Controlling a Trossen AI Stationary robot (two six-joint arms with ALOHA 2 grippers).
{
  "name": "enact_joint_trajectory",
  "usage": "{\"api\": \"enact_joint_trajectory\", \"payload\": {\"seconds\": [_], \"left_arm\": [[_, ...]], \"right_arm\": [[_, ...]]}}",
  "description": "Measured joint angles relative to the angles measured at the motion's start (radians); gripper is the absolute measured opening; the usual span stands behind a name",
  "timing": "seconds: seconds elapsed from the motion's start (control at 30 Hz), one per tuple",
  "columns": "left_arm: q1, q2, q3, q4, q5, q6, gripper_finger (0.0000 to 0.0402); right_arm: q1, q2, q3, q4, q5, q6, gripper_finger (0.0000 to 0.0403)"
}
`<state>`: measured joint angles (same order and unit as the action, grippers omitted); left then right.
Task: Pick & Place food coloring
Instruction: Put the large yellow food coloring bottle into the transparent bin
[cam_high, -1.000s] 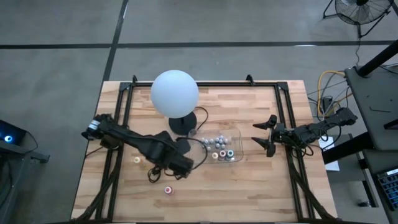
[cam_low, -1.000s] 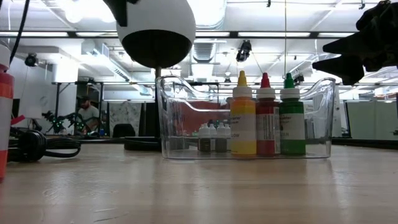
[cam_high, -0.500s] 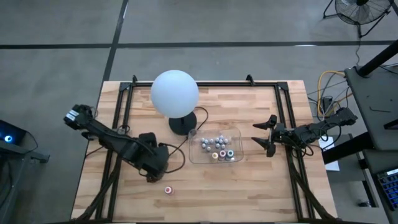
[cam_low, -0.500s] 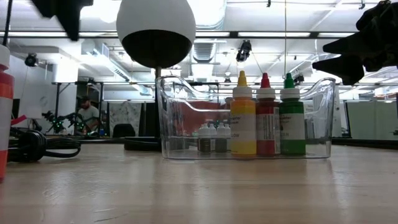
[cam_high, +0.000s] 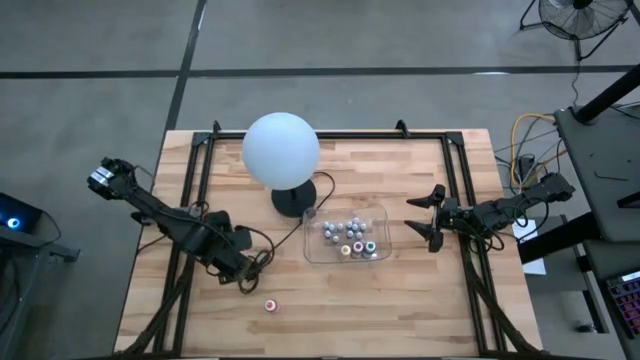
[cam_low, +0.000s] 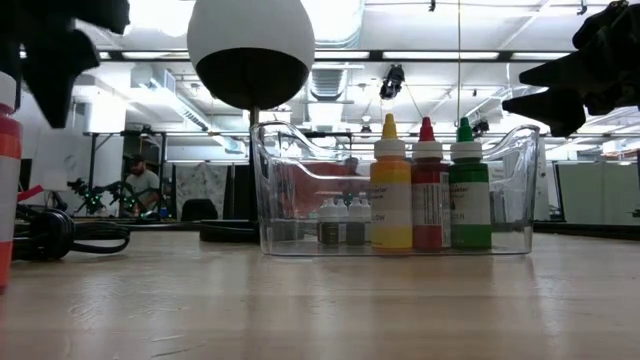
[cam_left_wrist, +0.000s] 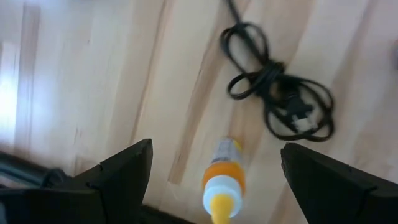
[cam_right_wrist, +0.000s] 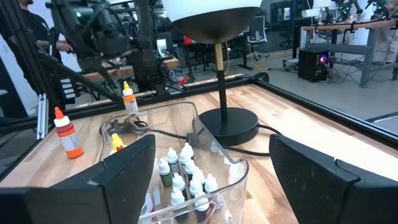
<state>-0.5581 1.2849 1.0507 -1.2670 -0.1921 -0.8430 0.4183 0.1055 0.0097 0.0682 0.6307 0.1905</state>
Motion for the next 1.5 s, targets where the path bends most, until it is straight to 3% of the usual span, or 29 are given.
{"api": "enact_joint_trajectory", "payload": {"seconds": [0.63,1.0,1.2,1.5], "left_arm": [[-0.063,-0.055,-0.190,0.087,0.068,-0.182,0.0323],[-0.075,-0.057,-0.221,0.134,0.104,-0.204,0.0316],[-0.075,-0.057,-0.221,0.132,0.107,-0.222,0.0259],[-0.075,-0.057,-0.221,0.130,0.116,-0.231,0.0129]], "right_arm": [[0.000,0.001,0.000,0.000,0.000,0.000,0.0308],[0.000,0.000,0.000,0.000,0.000,0.000,0.0303],[0.000,0.000,0.000,0.000,0.000,0.000,0.0297],[0.000,0.000,0.000,0.000,0.000,0.000,0.0305]]}}
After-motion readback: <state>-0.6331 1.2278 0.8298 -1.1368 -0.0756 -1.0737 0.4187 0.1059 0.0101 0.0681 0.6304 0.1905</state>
